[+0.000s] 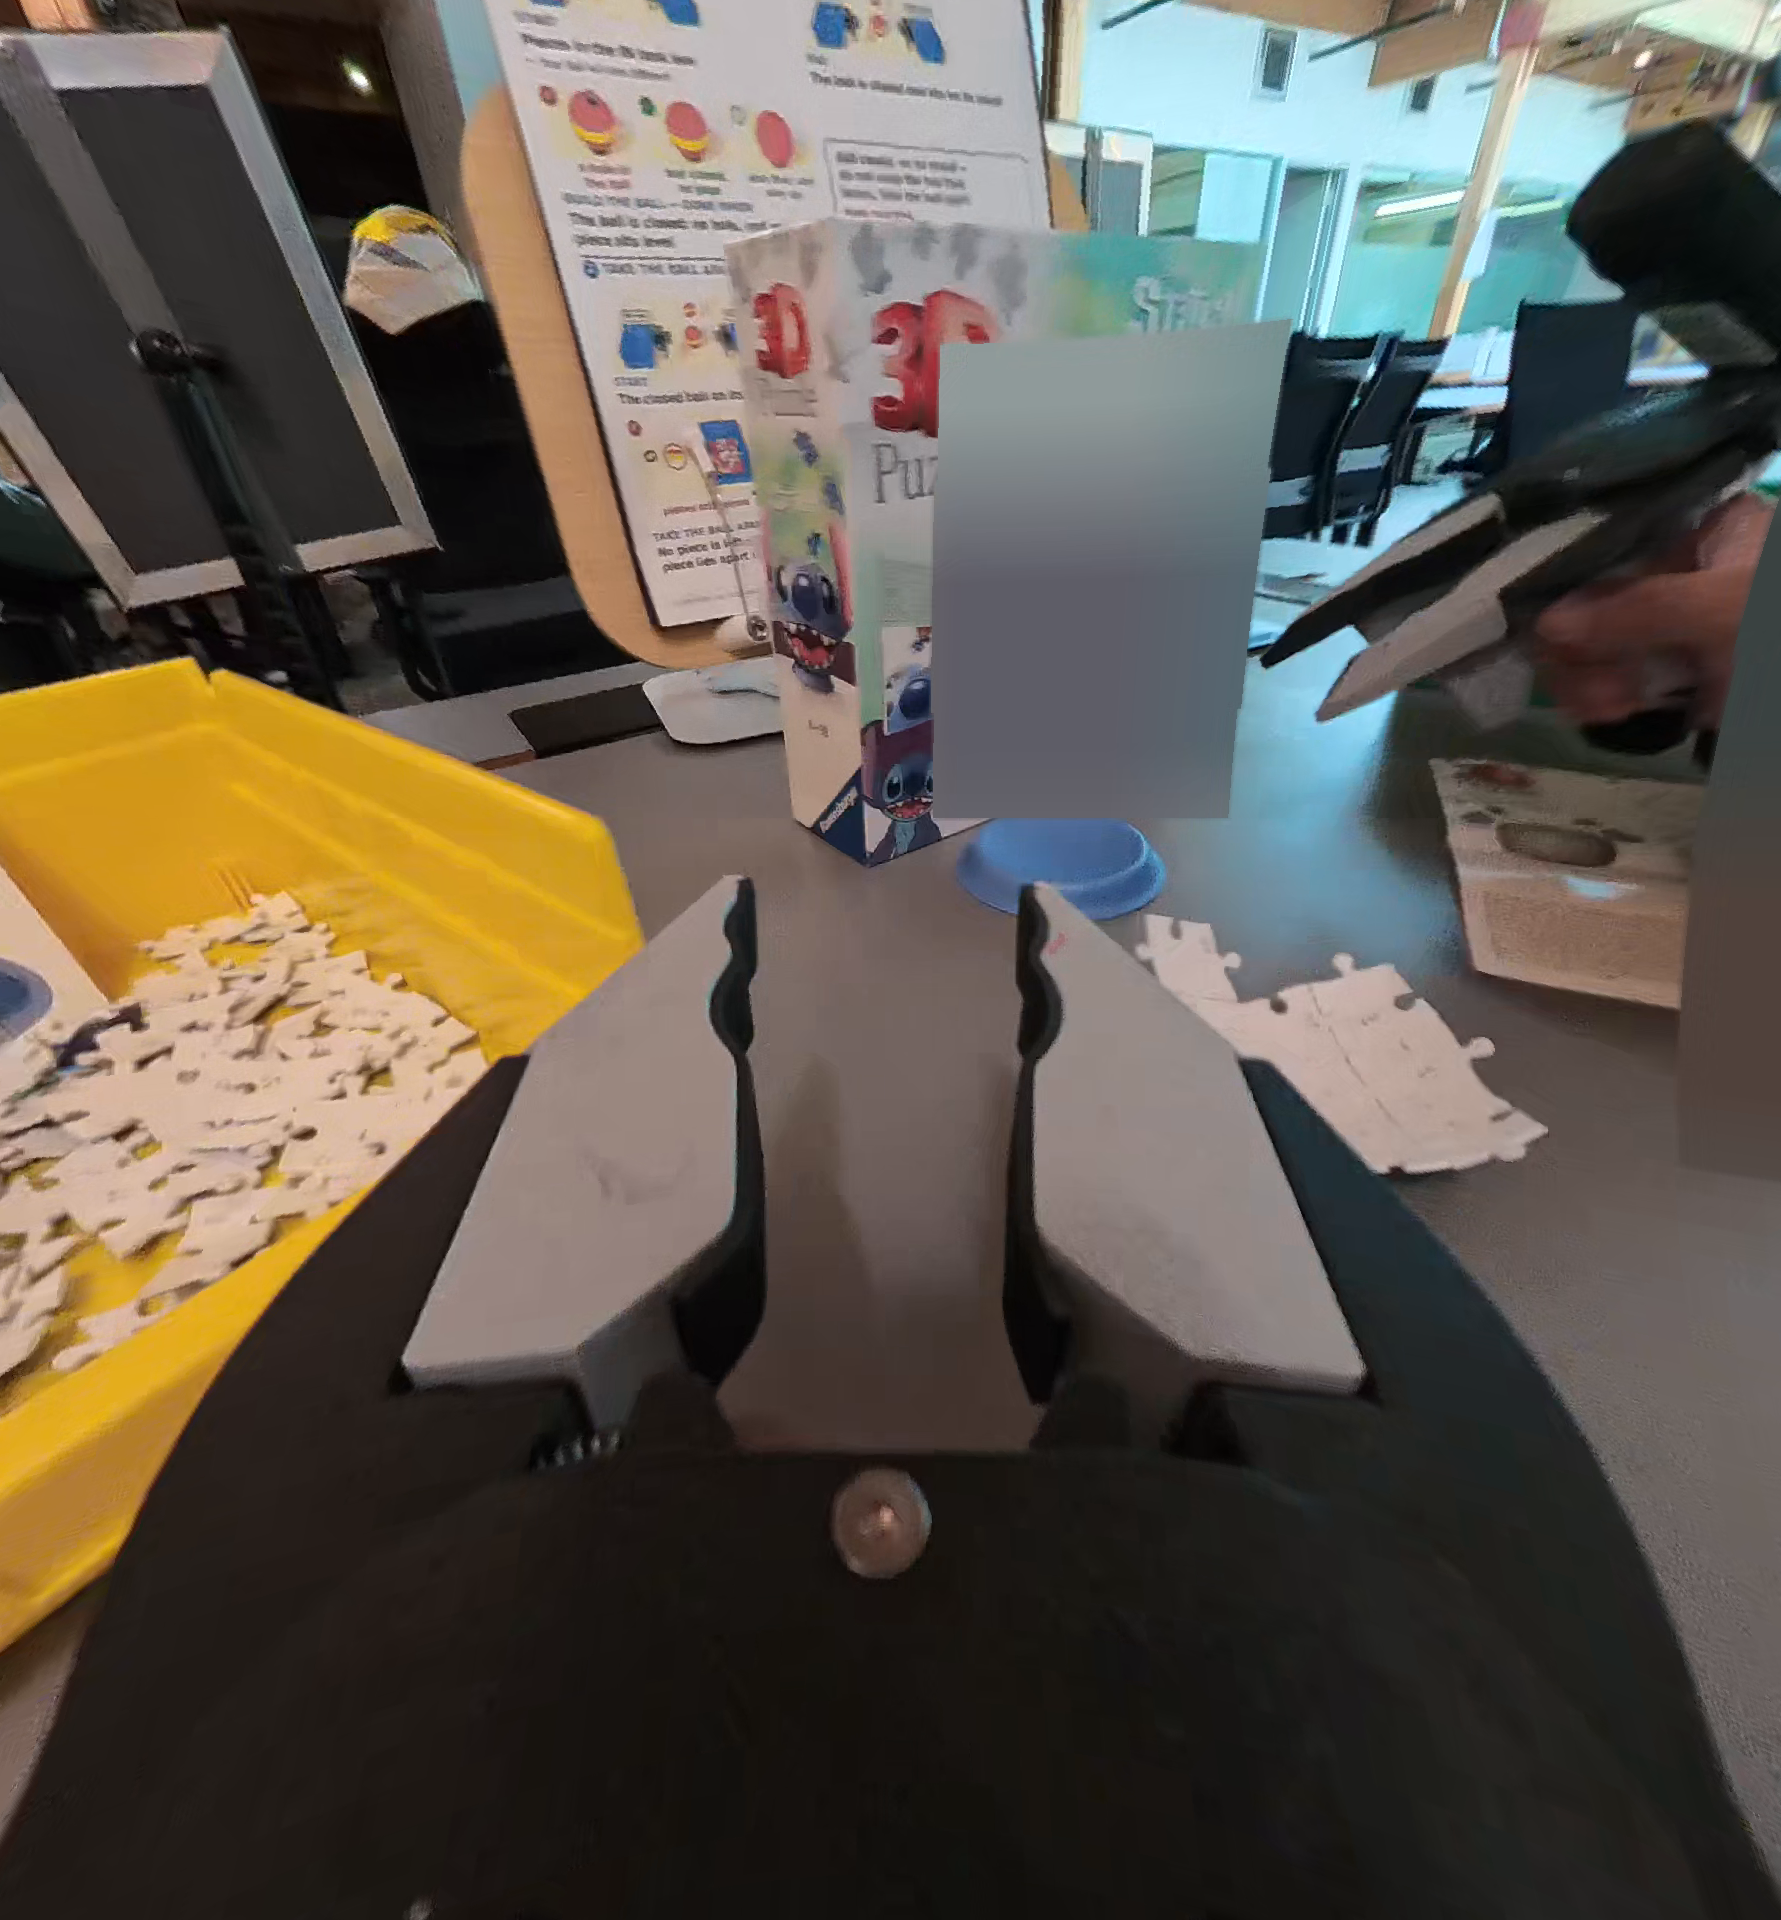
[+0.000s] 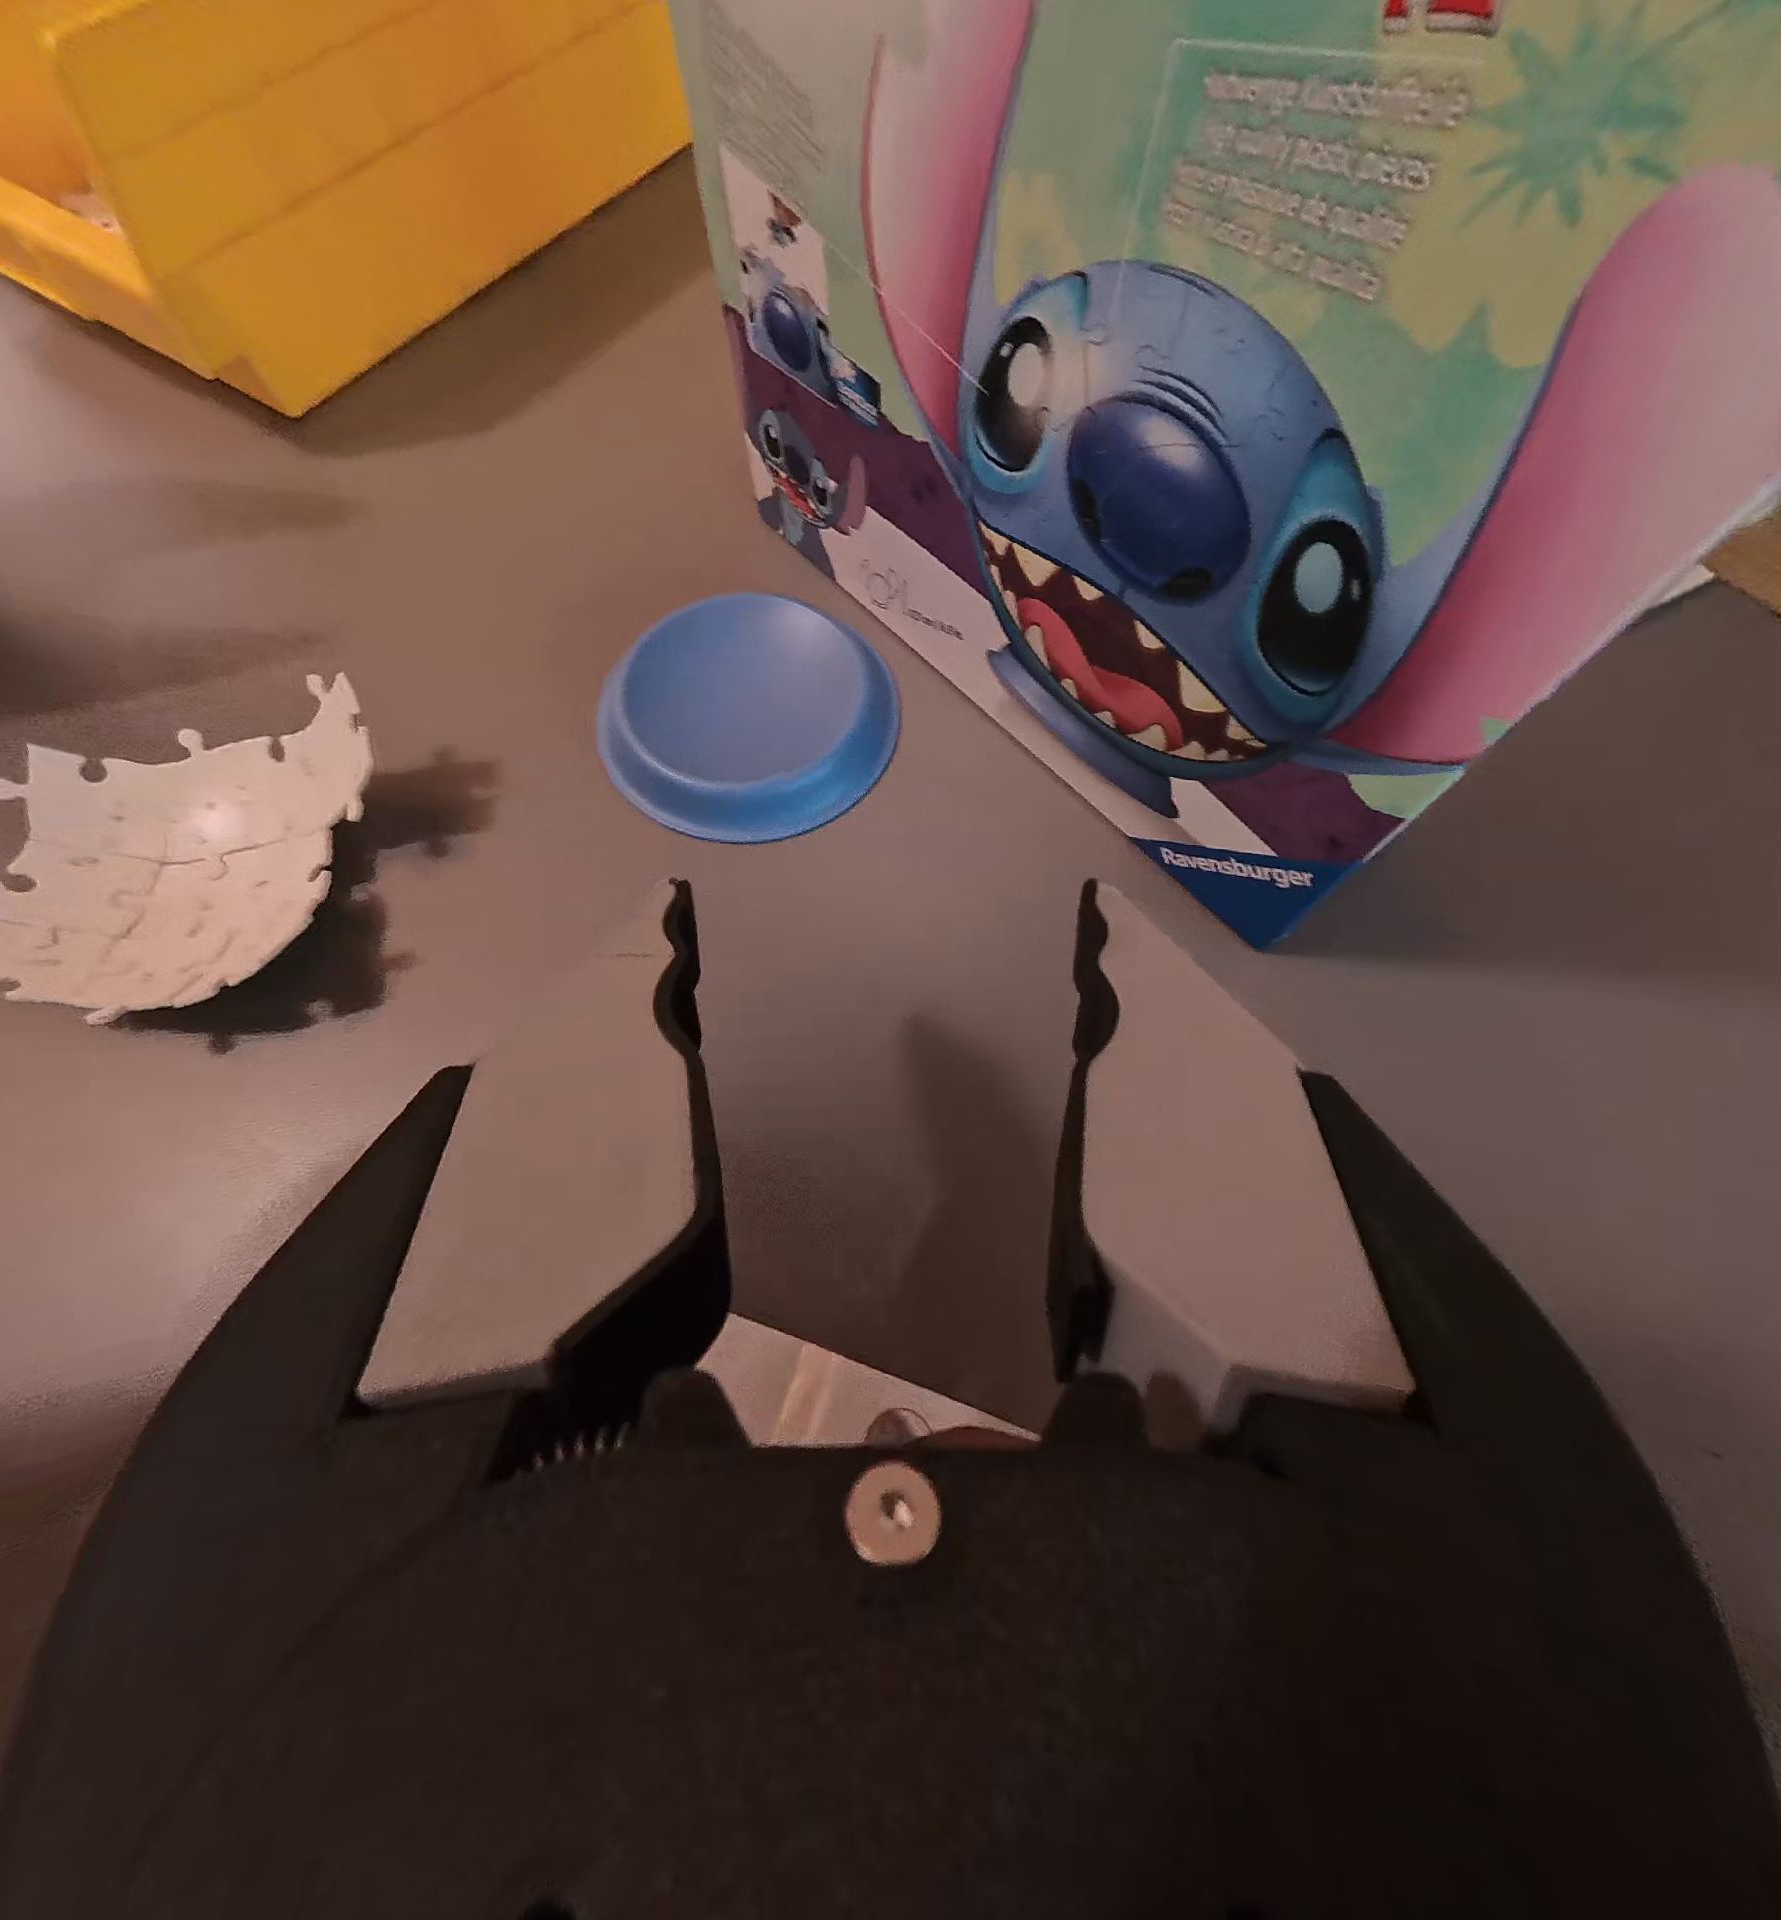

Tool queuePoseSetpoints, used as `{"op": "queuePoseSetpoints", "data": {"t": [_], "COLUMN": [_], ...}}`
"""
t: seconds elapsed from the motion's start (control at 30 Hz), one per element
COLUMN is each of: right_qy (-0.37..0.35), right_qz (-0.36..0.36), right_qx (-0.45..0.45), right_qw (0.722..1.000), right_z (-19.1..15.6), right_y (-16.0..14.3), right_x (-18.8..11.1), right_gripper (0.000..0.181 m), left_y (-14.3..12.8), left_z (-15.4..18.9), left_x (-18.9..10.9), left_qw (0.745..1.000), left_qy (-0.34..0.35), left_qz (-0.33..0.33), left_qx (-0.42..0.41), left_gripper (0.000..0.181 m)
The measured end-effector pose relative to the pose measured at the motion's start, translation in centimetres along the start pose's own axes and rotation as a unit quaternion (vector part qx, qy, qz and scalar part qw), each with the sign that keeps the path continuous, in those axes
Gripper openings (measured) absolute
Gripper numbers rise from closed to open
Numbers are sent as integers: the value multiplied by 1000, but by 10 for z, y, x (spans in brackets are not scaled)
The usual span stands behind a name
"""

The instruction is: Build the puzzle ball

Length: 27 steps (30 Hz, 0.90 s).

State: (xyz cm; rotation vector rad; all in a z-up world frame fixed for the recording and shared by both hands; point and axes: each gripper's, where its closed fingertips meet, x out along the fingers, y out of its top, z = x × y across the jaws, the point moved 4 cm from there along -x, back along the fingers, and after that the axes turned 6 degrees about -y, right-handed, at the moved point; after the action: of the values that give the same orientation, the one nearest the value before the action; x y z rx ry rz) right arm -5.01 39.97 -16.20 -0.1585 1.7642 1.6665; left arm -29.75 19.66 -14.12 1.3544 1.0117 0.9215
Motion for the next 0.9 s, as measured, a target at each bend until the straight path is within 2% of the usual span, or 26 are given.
{"op": "queuePoseSetpoints", "data": {"t": [0.1, 0.2, 0.4, 0.5, 0.63, 0.77, 0.9], "right_qy": [-15, -34, -6, 20, -4, 19, 38], "right_qz": [0, -3, 7, 29, 50, 58, 51], "right_qx": [-25, -46, 20, 40, 8, 12, 24], "right_qw": [1000, 998, 1000, 999, 999, 998, 998], "right_z": [-4, 3, 23, 17, 10, -4, -11], "right_y": [0, -4, -12, -4, 6, 8, 3], "right_x": [4, 12, 14, 6, -2, 2, 9], "right_gripper": [65, 60, 67, 67, 65, 62, 59], "left_y": [3, 4, 5, 4, 3, 4, 2], "left_z": [-5, -6, 1, 8, 9, 9, 16], "left_x": [-6, -8, -10, -7, -6, -10, -21], "left_qw": [994, 990, 993, 995, 994, 991, 990], "left_qy": [-58, -74, -71, -78, -89, -107, -129], "left_qz": [28, 41, 43, 29, 24, 32, 18], "left_qx": [-85, -117, -82, -56, -62, -74, -47], "left_gripper": [49, 49, 44, 42, 42, 43, 47]}}
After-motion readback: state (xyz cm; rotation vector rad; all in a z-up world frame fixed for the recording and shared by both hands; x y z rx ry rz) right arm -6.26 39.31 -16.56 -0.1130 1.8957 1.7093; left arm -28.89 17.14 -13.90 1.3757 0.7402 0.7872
